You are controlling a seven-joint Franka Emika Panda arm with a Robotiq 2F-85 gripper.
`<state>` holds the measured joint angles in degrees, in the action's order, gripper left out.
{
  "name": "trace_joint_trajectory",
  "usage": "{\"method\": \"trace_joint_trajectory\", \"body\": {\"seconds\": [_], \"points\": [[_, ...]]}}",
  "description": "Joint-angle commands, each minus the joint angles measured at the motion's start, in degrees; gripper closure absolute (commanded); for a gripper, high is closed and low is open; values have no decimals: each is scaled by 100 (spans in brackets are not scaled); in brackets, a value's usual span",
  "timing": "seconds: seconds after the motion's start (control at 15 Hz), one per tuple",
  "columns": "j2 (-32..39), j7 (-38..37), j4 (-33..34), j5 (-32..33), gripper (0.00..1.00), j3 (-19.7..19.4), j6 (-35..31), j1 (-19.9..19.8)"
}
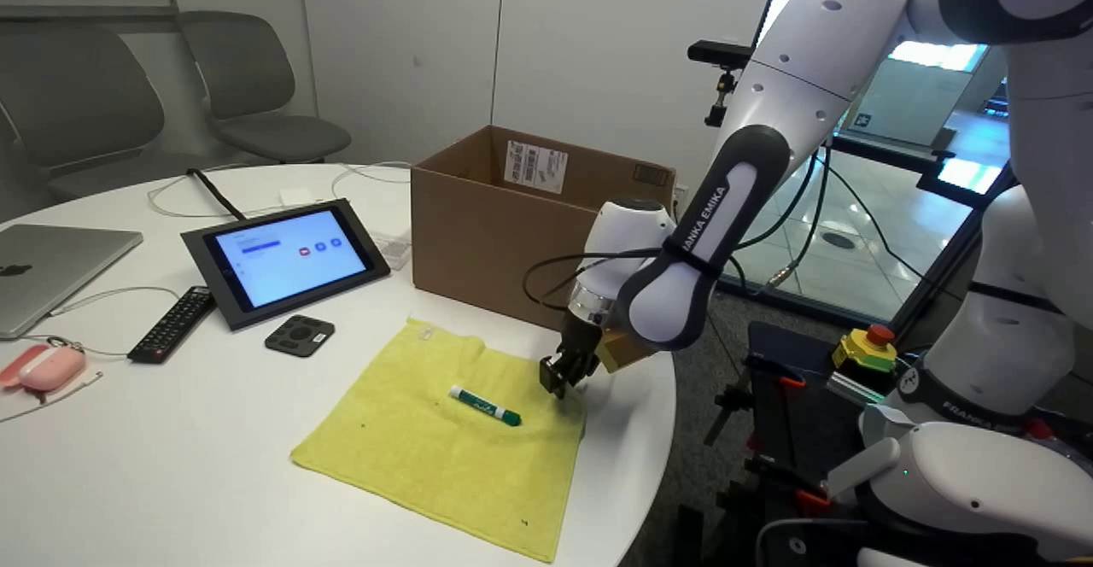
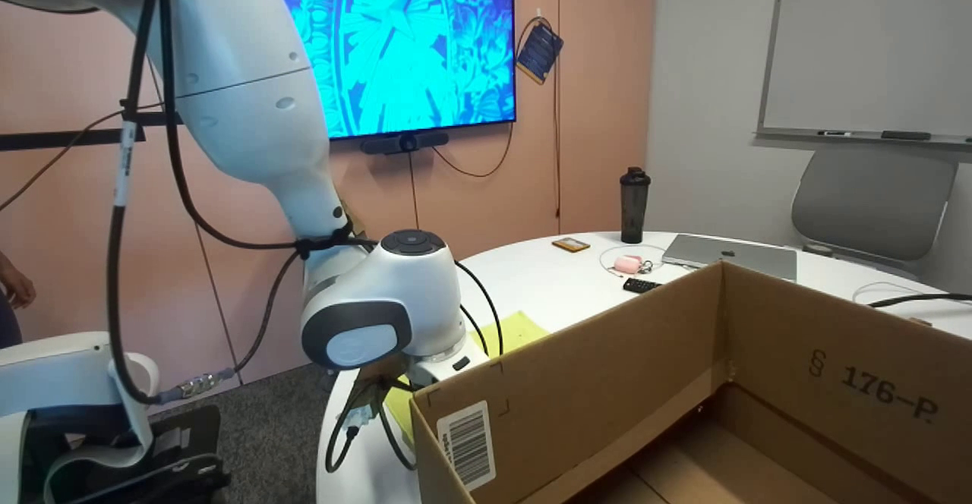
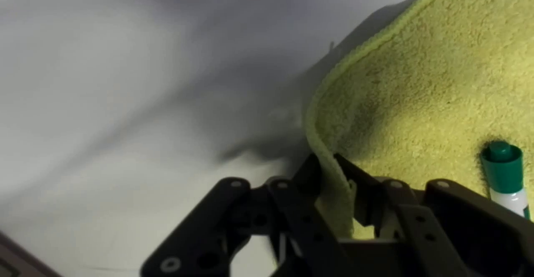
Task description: Pick up the marker, put it on the towel and fold together, pick up the folded towel with the maker and put it in the box
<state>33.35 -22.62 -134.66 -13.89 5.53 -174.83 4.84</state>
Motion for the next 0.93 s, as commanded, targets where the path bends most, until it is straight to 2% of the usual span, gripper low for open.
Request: {"method": "trace_joint_trajectory", "body": {"seconds": [0.0,0.53,0.6,0.67,0.8,0.87], "points": [[-327,201,-96,7,93,-42,264,255],[-731,190,7,602,93,-273,452,1375],[-698,242,80,680,94,-220,486,1444],[-586,92,187,824,94,-398,448,1744],[-317,-7,457,933,94,-451,506,2020],[-60,-227,668,1006,94,-649,537,2331]]}}
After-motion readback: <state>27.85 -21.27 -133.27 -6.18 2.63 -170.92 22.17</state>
